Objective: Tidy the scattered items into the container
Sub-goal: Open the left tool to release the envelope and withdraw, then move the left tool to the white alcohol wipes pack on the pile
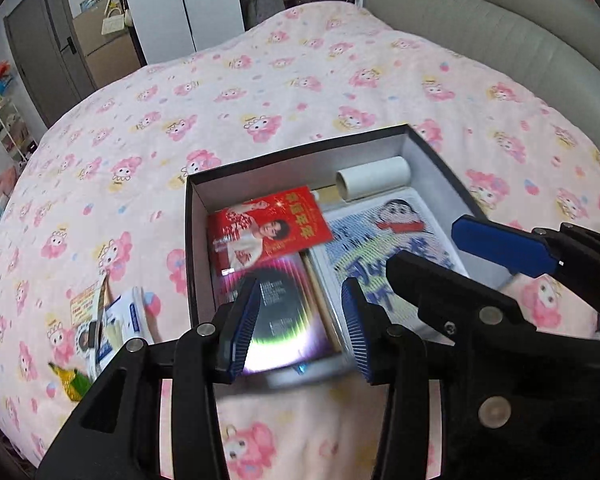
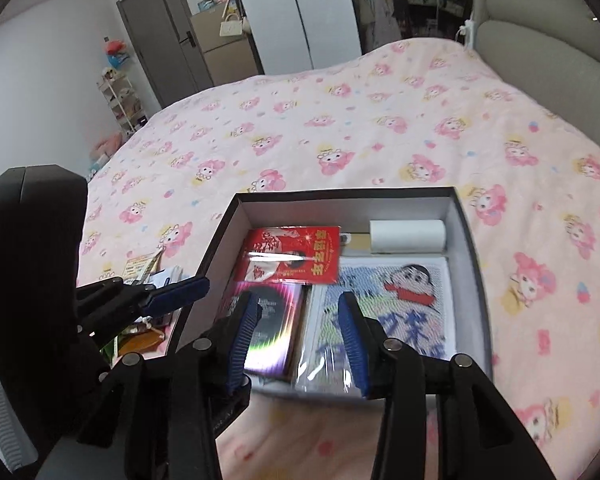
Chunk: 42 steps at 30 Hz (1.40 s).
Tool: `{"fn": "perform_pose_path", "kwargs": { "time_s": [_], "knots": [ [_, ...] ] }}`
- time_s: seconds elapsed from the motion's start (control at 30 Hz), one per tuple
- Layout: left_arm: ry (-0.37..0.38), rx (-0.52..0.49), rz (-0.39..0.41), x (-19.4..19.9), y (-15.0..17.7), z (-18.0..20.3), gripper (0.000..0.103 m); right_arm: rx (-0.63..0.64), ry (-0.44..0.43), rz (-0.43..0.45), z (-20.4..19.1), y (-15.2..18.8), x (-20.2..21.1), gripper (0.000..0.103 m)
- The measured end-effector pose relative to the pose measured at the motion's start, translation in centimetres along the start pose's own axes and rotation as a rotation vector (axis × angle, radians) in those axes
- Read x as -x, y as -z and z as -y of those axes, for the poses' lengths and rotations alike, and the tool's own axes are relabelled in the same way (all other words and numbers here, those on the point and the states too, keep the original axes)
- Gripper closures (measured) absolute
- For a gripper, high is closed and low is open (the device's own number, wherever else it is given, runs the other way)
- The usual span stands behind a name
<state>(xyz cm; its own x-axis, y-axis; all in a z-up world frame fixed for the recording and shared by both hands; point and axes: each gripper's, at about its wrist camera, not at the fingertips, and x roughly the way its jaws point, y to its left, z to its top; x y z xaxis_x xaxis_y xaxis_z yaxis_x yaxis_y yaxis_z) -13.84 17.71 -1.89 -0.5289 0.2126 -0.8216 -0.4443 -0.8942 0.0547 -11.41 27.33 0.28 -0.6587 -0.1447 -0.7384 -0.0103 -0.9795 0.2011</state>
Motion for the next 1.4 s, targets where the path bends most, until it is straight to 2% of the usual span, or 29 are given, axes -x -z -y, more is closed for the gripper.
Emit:
{"fn": "perform_pose_path", "kwargs": {
  "time_s": [0.2,0.3,0.47,0.57,0.7,0.87,1.17,1.4],
  "knots": [
    [-0.028,-0.004,0.039,4.1,2.9,0.8,0.057,-0.013,-0.017,0.052,-1.2,2.7,3.8,0.058],
    [-0.039,0.022,0.031,5.3,4.4,0.5,0.057,-0.015,-0.031,0.069,-2.1,4.0,4.9,0.054],
    [-0.043,0.061,0.020,7.4,6.9,-0.4,0.057,0.027,-0.003,0.117,-4.5,5.7,6.6,0.054],
    [-0.074,0.077,0.027,8.5,8.5,-1.2,0.057,0.042,-0.012,0.140,-5.9,6.7,7.2,0.054],
    [-0.085,0.108,0.026,9.5,10.5,-2.4,0.057,0.052,-0.045,0.137,-7.5,8.0,7.1,0.054],
    [-0.097,0.180,0.028,10.4,12.8,-5.2,0.057,0.098,-0.013,0.140,-9.0,9.1,6.5,0.054],
    [-0.150,0.288,0.053,12.2,15.9,-11.0,0.057,0.182,-0.113,0.162,-14.3,9.7,5.8,0.054],
    [-0.165,0.428,0.062,11.2,18.6,-16.3,0.057,0.213,-0.142,0.097,-16.7,9.7,2.5,0.056]
  ]
}}
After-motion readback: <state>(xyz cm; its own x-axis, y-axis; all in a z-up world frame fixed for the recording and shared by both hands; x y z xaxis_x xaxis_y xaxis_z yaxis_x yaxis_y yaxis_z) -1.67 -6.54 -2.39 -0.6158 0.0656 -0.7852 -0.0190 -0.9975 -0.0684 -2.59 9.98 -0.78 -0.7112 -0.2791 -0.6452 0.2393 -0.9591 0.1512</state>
